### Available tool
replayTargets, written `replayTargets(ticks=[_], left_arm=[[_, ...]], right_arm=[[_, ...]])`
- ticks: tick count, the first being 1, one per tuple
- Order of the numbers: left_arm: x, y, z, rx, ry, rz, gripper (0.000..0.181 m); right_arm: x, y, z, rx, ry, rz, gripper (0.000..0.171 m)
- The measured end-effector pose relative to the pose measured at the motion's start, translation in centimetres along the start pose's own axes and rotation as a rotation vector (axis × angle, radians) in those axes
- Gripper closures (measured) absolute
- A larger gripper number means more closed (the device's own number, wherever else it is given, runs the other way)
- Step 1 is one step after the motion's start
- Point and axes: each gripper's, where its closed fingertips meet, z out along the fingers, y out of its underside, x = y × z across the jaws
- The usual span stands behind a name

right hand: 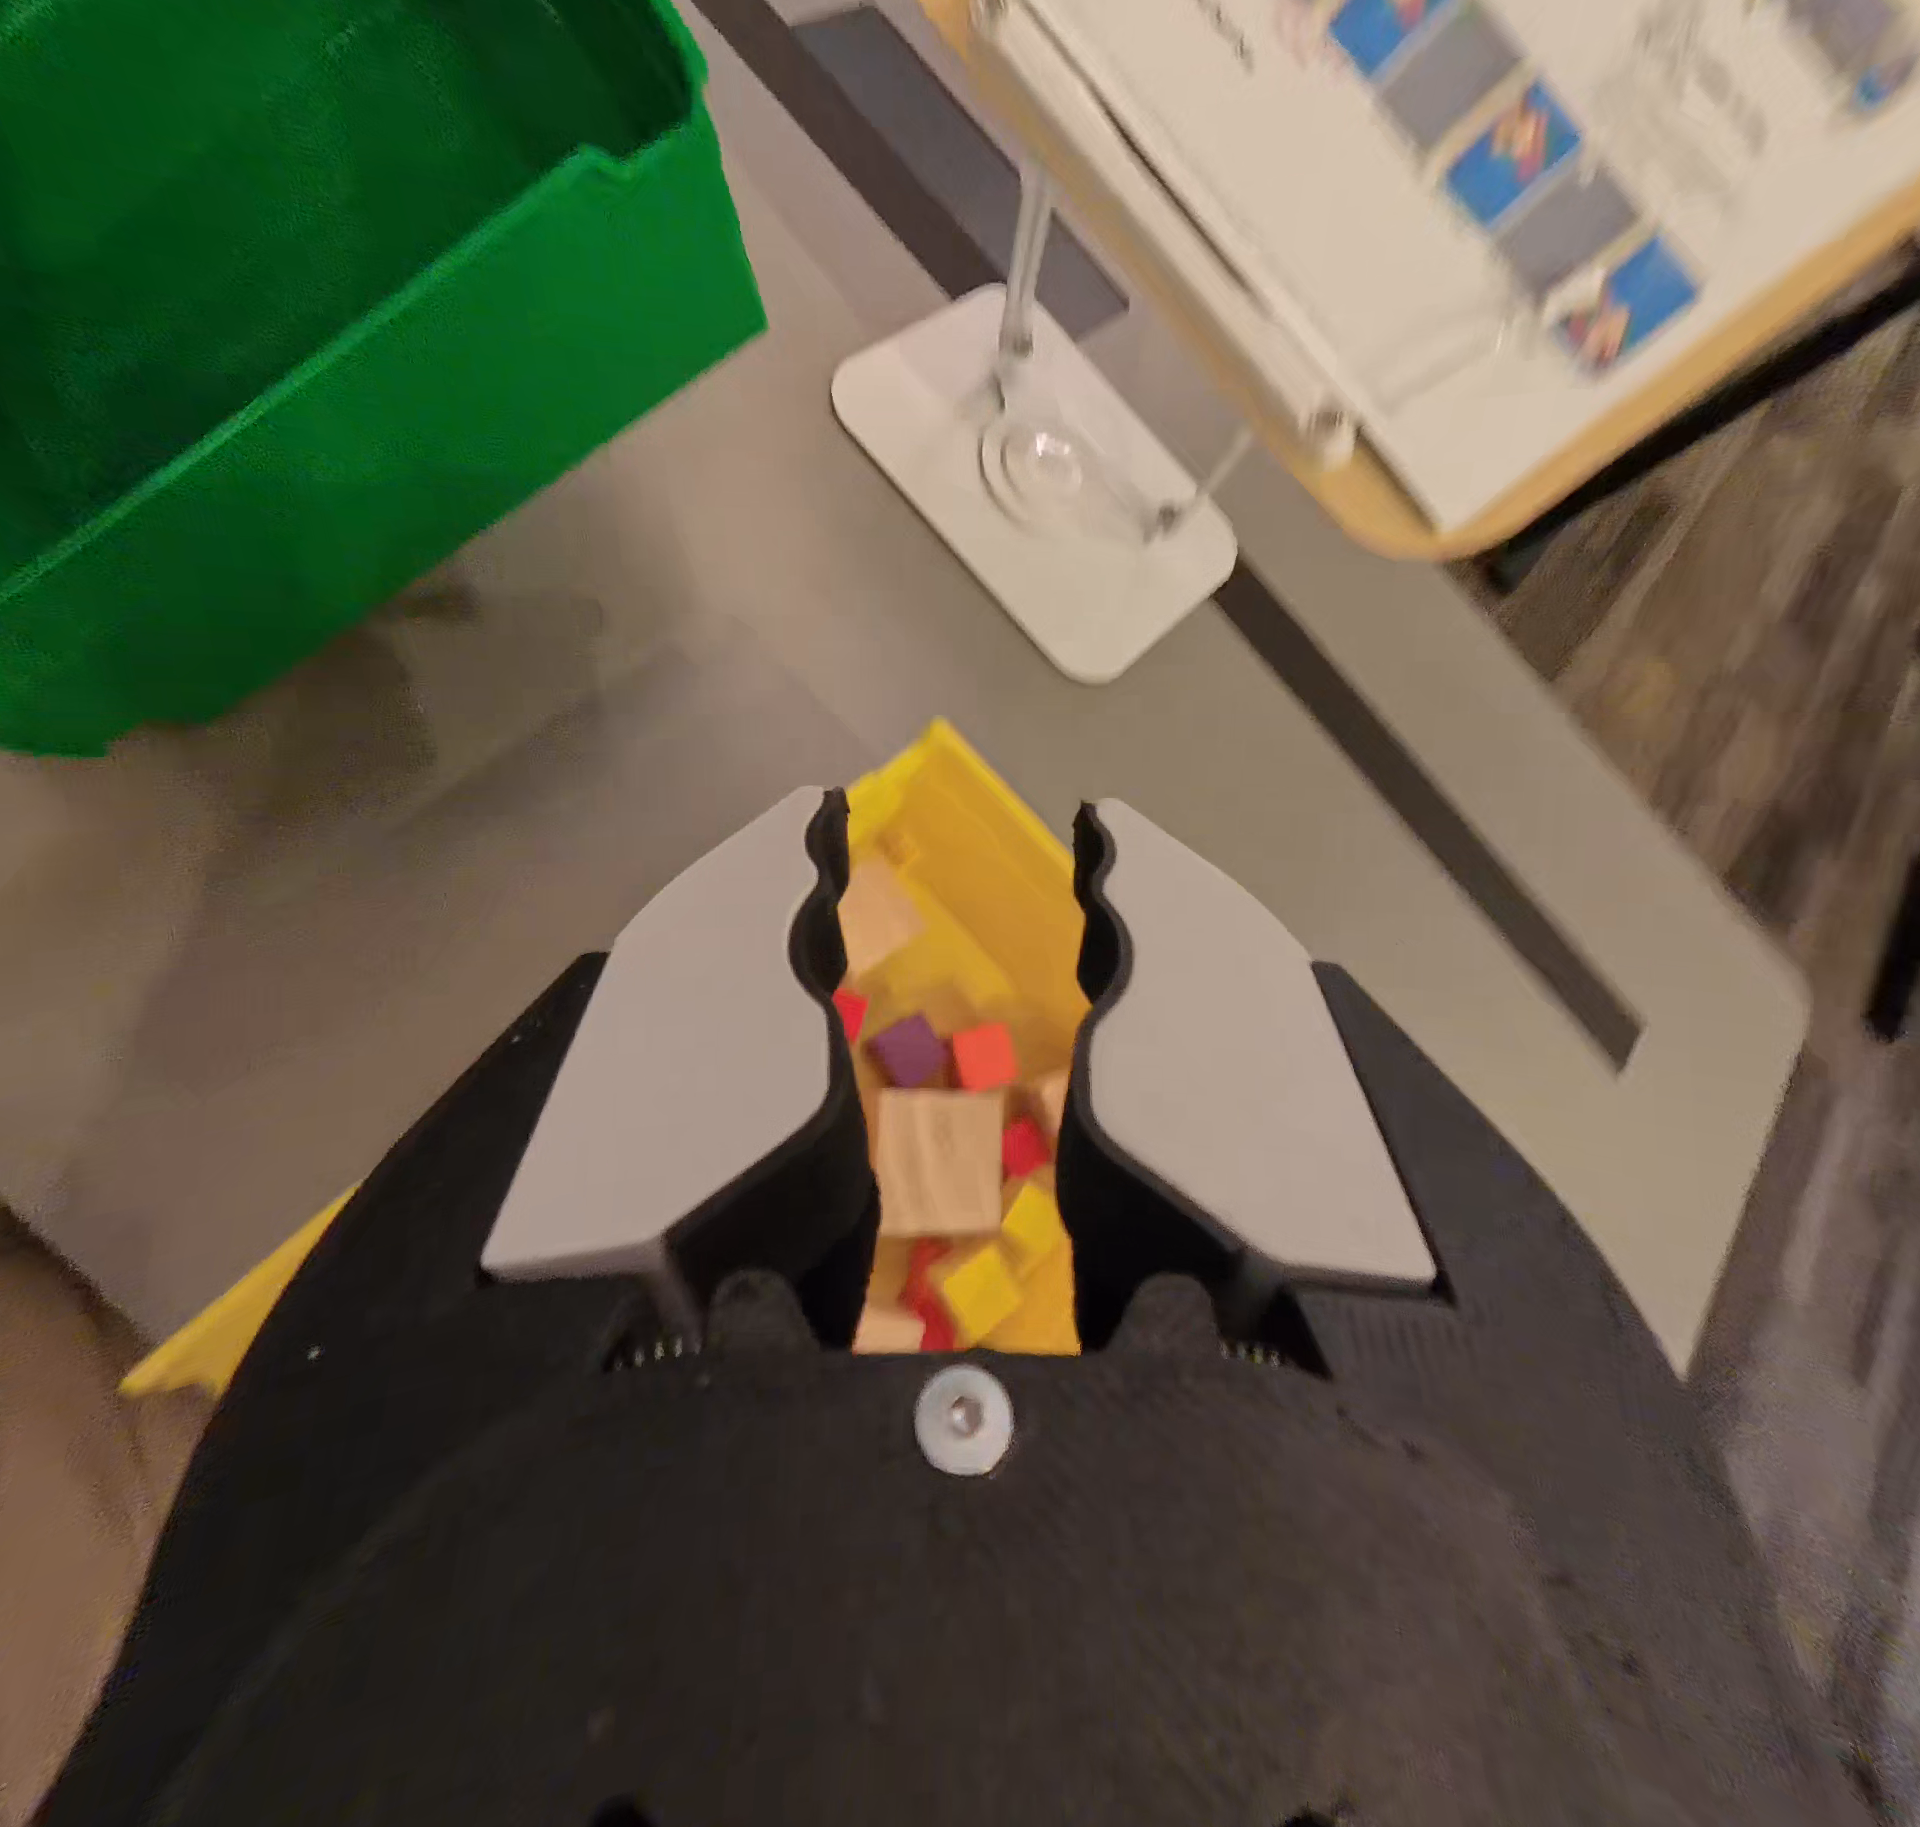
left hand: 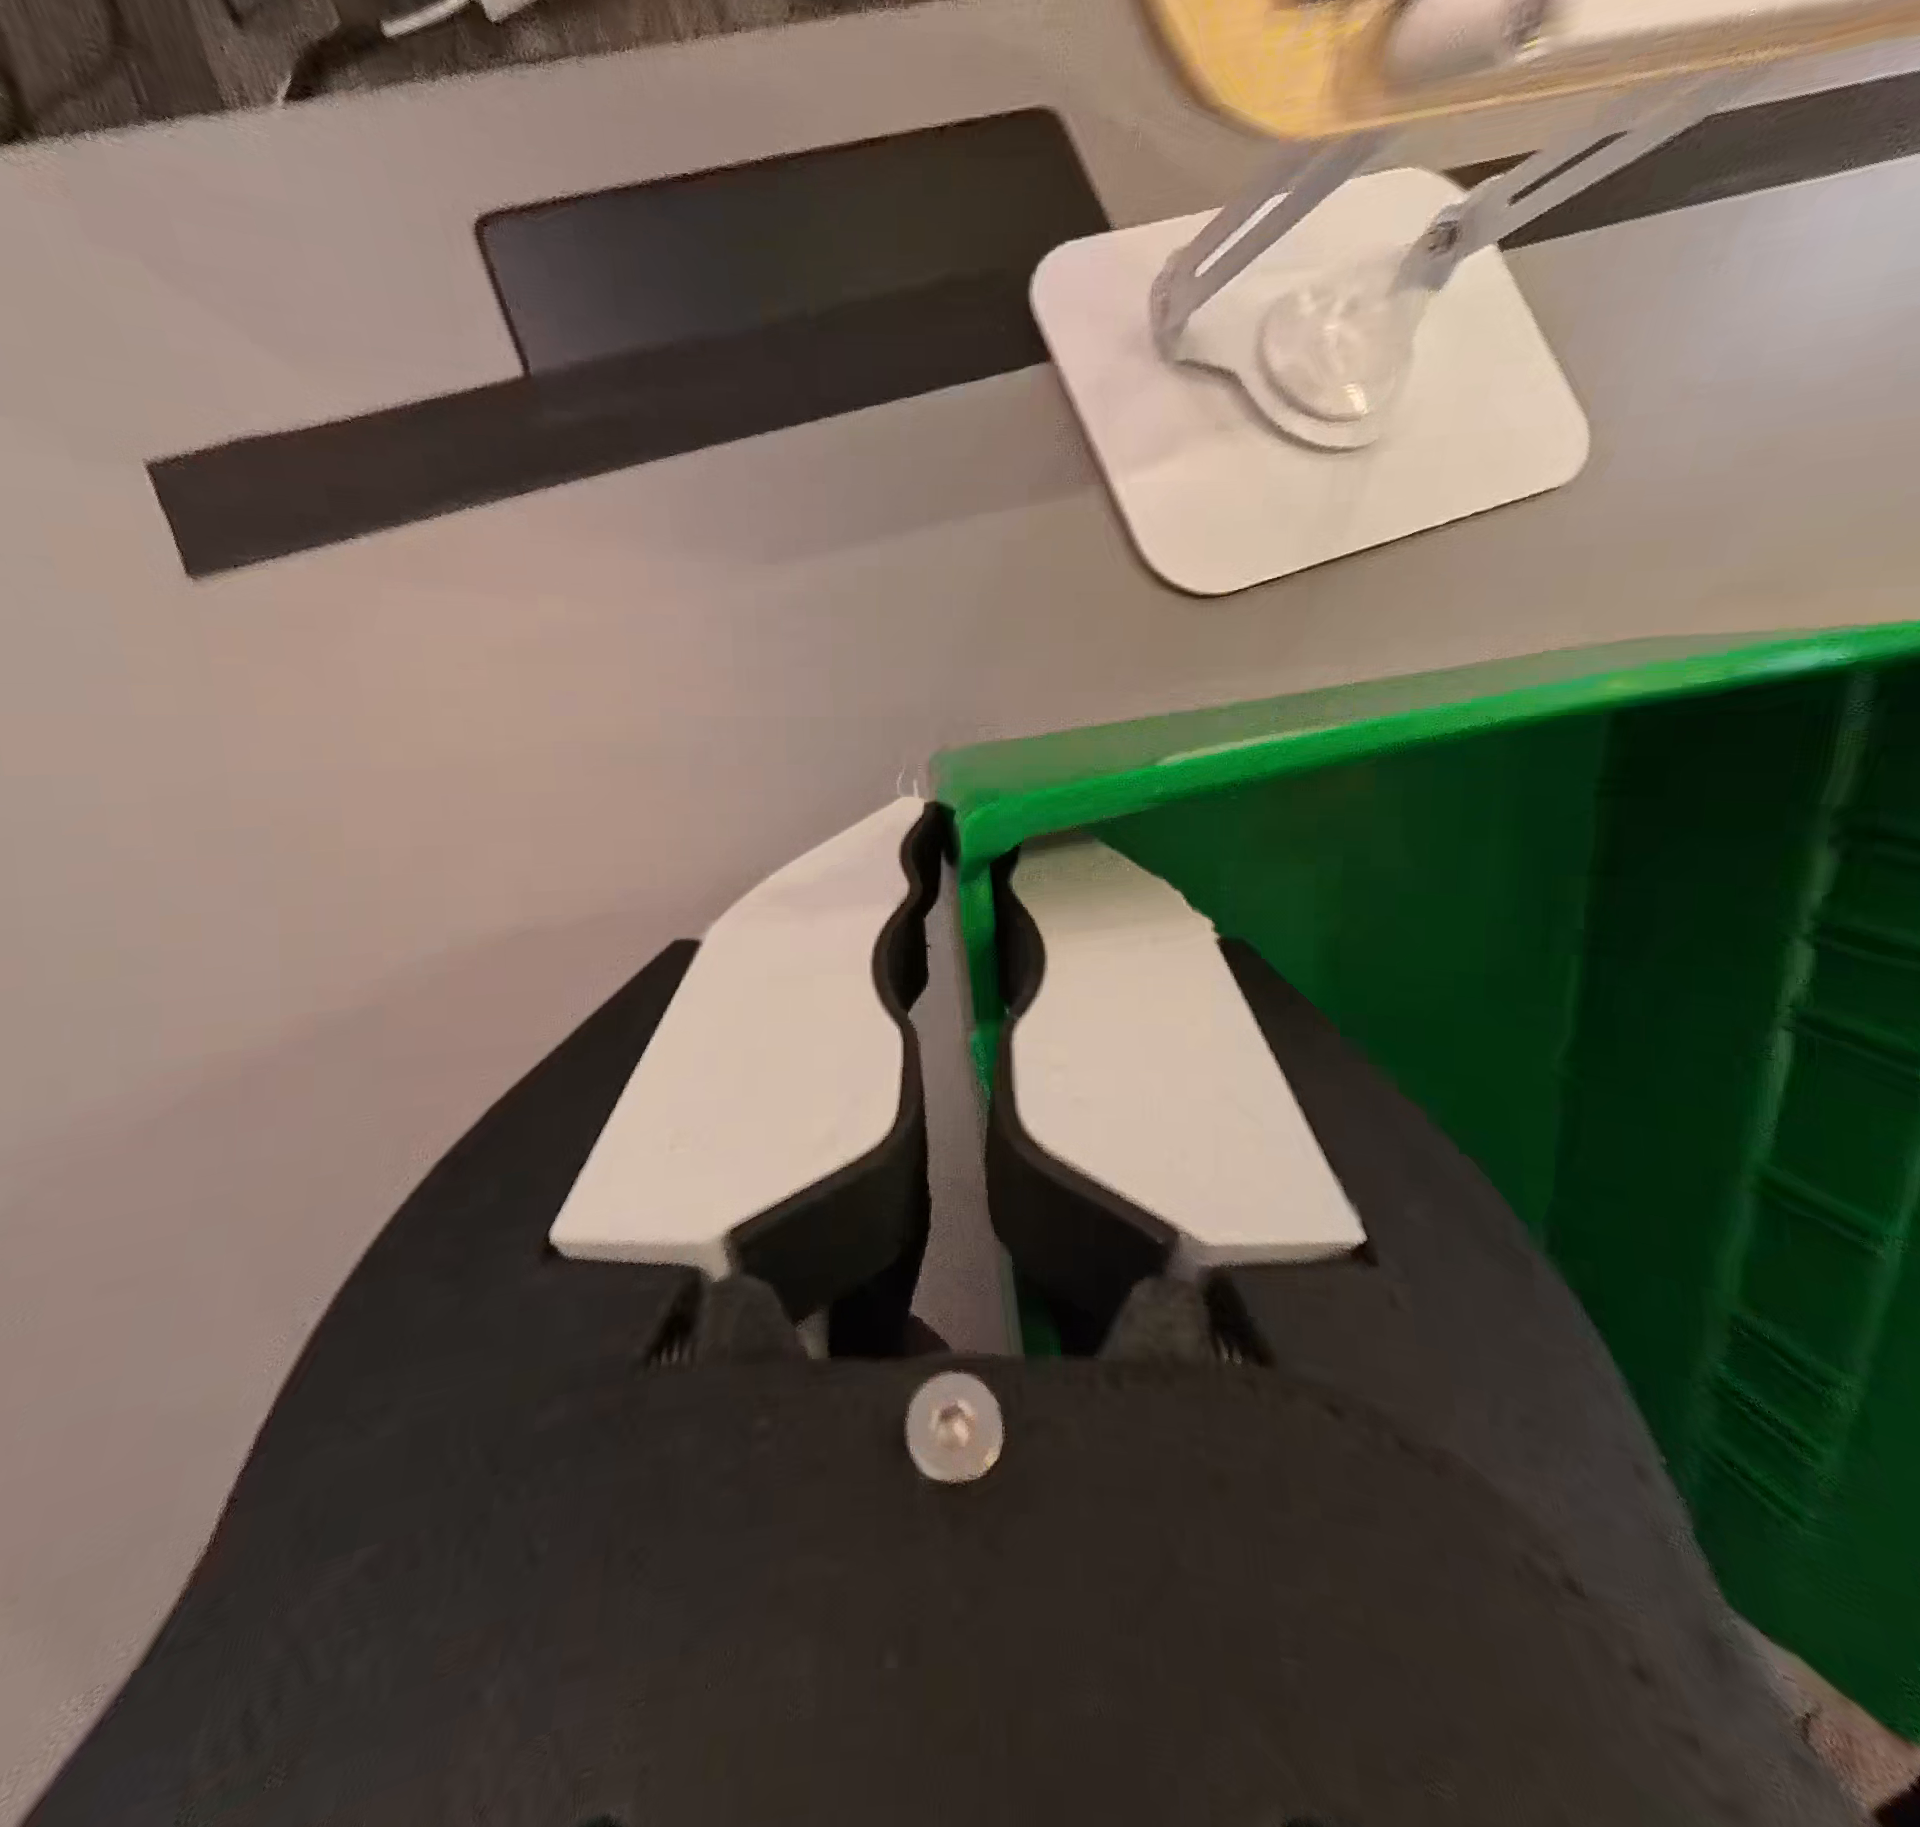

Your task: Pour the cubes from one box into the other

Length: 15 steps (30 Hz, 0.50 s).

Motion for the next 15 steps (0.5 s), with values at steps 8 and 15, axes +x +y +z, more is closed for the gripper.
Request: replayTargets(ticks=[8,15], left_arm=[[-3.6,3.5,2.5,-0.055,0.003,-0.048,0.165],[-1.9,6.5,-1.3,-0.017,0.004,0.021,0.136]], right_arm=[[2.4,13.7,-2.6,-0.130,-0.023,0.386,0.126],[2.9,19.5,-5.2,-0.172,0.049,0.484,0.124]])
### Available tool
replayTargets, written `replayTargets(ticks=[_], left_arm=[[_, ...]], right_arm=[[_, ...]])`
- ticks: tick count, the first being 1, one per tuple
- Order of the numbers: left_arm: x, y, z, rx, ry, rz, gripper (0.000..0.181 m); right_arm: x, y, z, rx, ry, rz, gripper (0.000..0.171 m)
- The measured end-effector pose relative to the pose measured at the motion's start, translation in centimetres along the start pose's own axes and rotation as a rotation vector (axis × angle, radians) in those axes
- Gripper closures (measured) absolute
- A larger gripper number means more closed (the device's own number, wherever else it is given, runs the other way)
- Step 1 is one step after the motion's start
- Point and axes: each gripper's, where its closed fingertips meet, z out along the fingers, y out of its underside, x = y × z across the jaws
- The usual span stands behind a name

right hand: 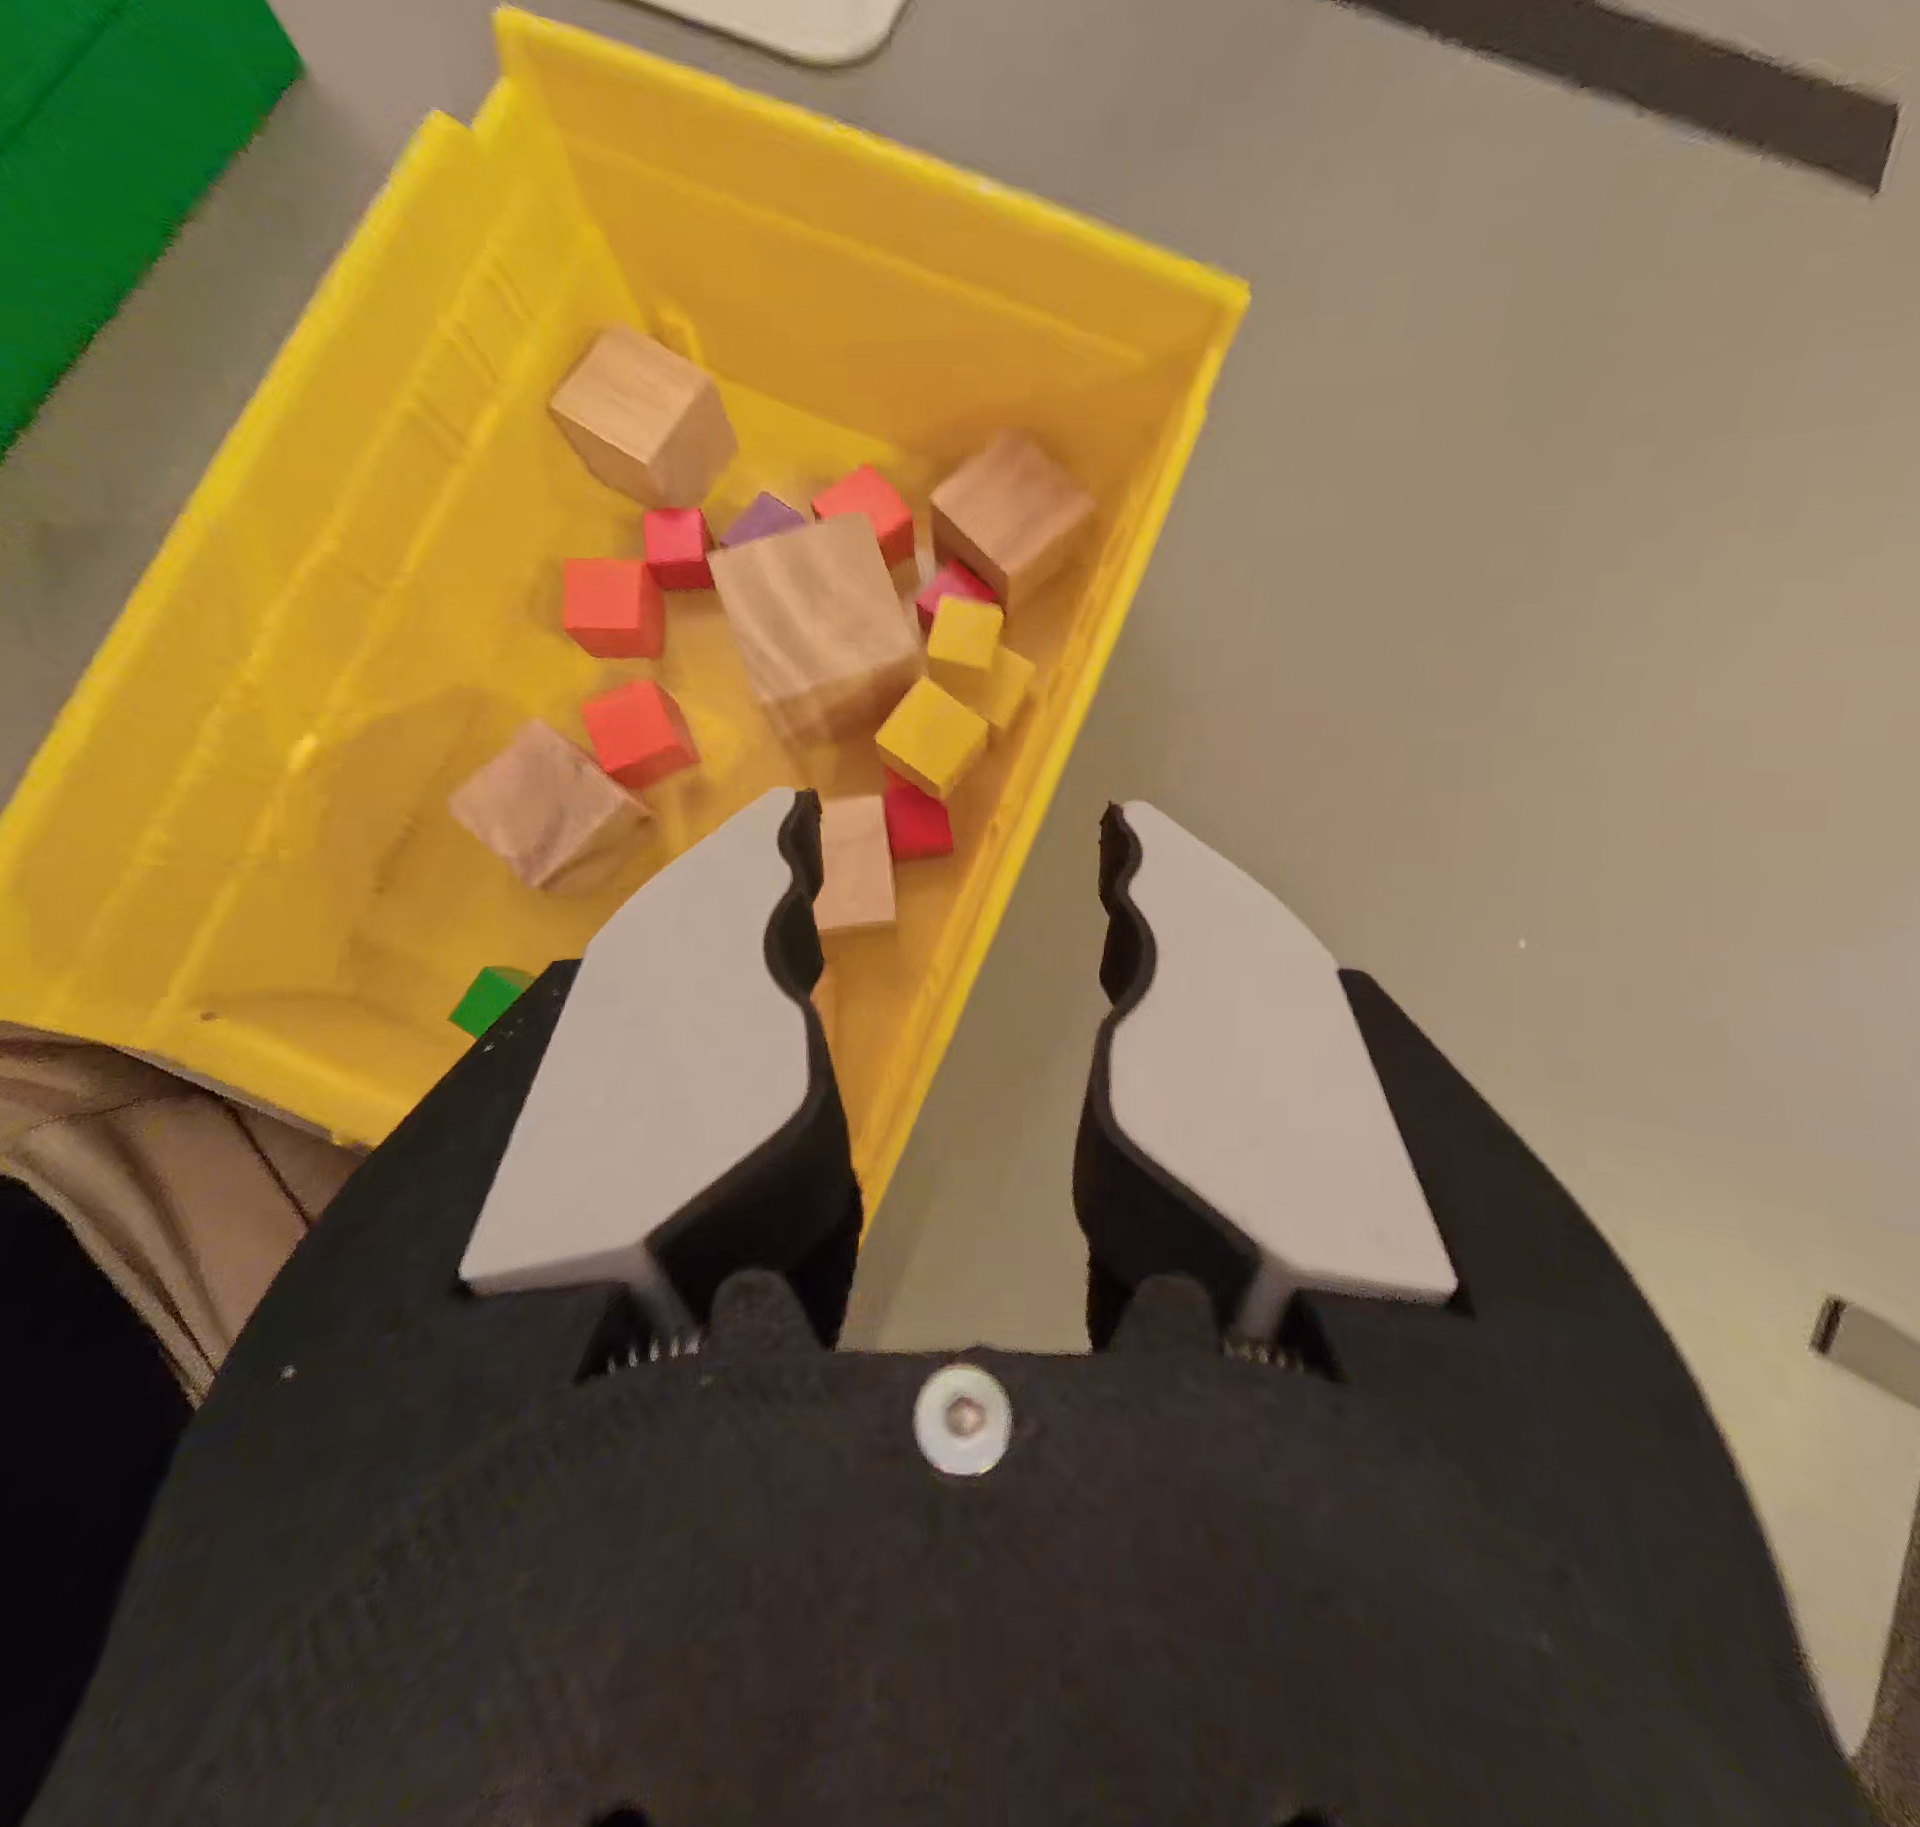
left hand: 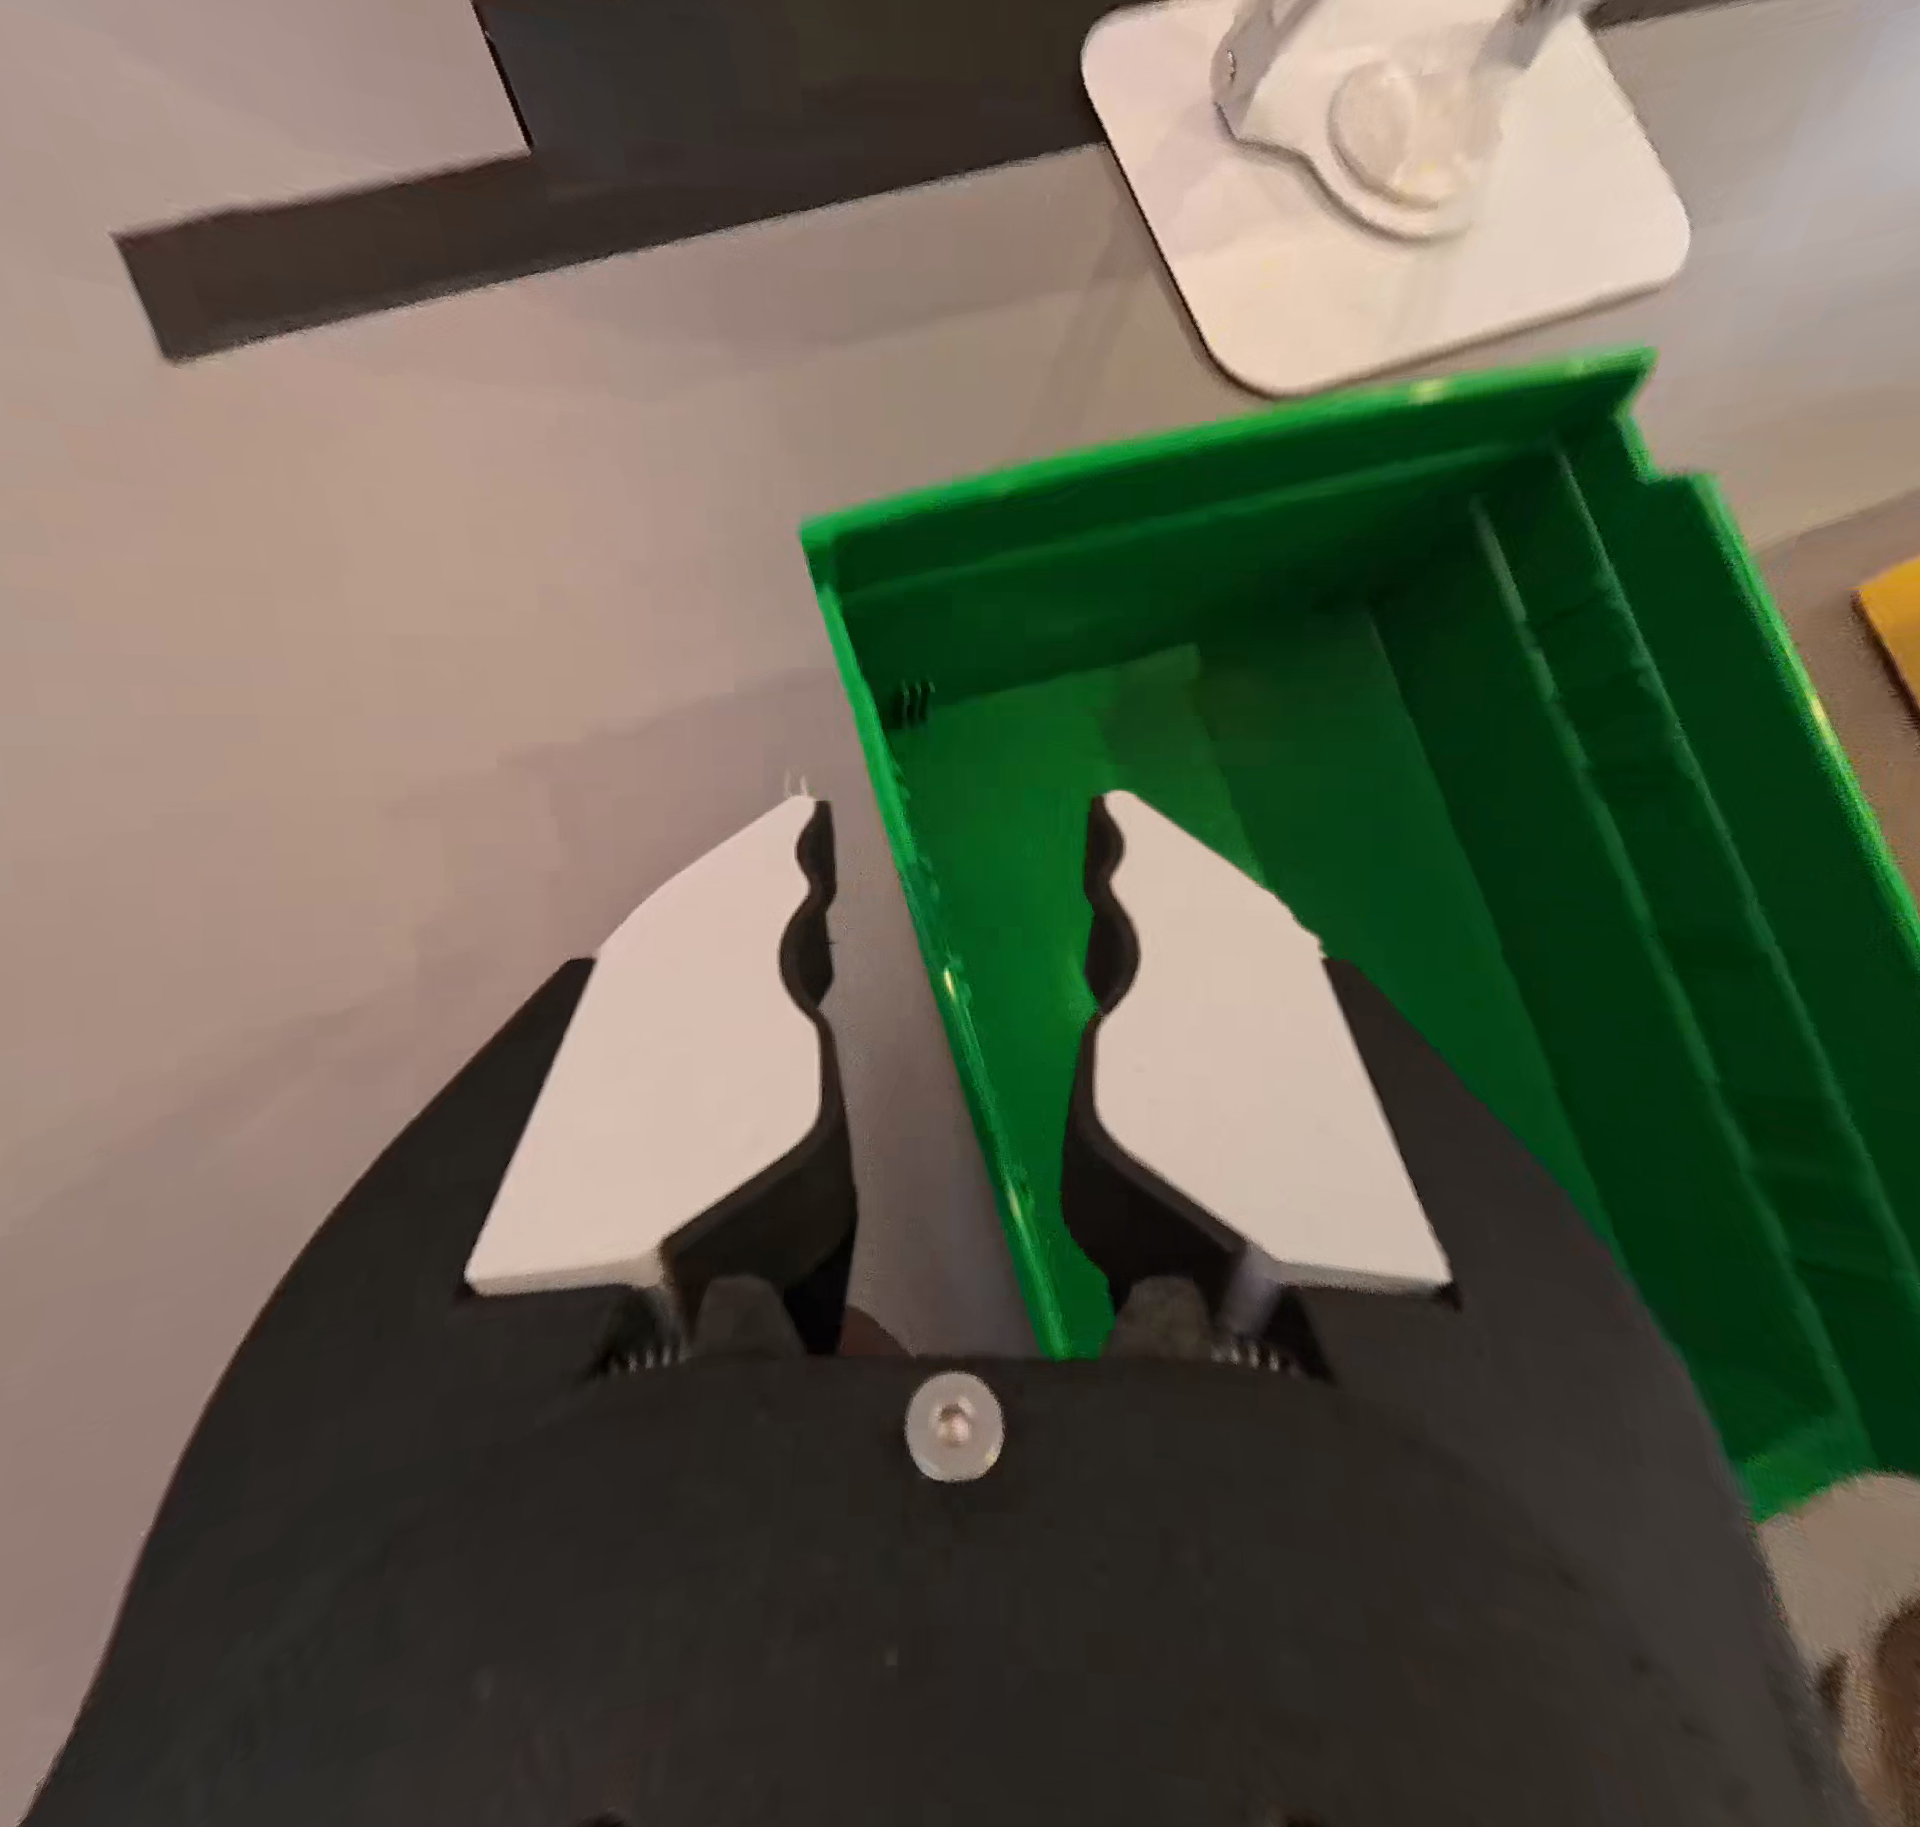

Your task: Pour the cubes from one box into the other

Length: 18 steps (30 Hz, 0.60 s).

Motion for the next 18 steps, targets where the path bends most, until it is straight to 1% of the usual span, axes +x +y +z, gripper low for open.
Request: replayTargets(ticks=[2,3,4,5,7,8,9,11,13,14,15,18], left_arm=[[1.0,2.3,-1.0,-0.057,0.018,0.023,0.125],[1.5,3.4,-1.4,-0.077,0.026,0.028,0.123],[2.0,4.5,-1.8,-0.095,0.033,0.034,0.123],[2.2,5.7,-2.1,-0.122,0.030,0.048,0.123],[1.3,8.2,-2.6,-0.187,-0.092,0.102,0.128],[1.4,9.5,-2.6,-0.227,-0.114,0.126,0.131],[1.9,10.6,-2.5,-0.253,-0.094,0.119,0.134],[2.0,11.7,-2.2,-0.253,-0.096,0.106,0.145],[2.1,12.4,-1.9,-0.286,-0.069,0.115,0.163],[2.0,12.3,-1.9,-0.273,-0.075,0.104,0.170],[1.8,12.2,-1.8,-0.269,-0.090,0.100,0.172],[1.9,12.0,-1.6,-0.252,-0.063,0.081,0.175]], right_arm=[[0.7,2.1,0.5,-0.069,0.014,0.013,0.122],[0.8,2.9,0.6,-0.088,0.014,0.024,0.123],[0.7,3.5,0.8,-0.093,-0.008,0.040,0.125],[0.2,3.9,0.9,-0.093,-0.038,0.051,0.132],[-0.4,4.4,1.2,-0.101,-0.069,0.051,0.141],[-0.6,4.8,1.5,-0.123,-0.072,0.048,0.142],[-0.7,5.3,1.9,-0.152,-0.075,0.044,0.140],[-1.3,5.8,2.5,-0.174,-0.100,0.045,0.140],[-1.7,5.7,2.9,-0.168,-0.121,0.061,0.142],[-1.9,5.9,3.0,-0.173,-0.127,0.062,0.142],[-2.0,6.0,3.2,-0.175,-0.130,0.065,0.142],[-1.9,6.0,3.3,-0.170,-0.132,0.089,0.144]])
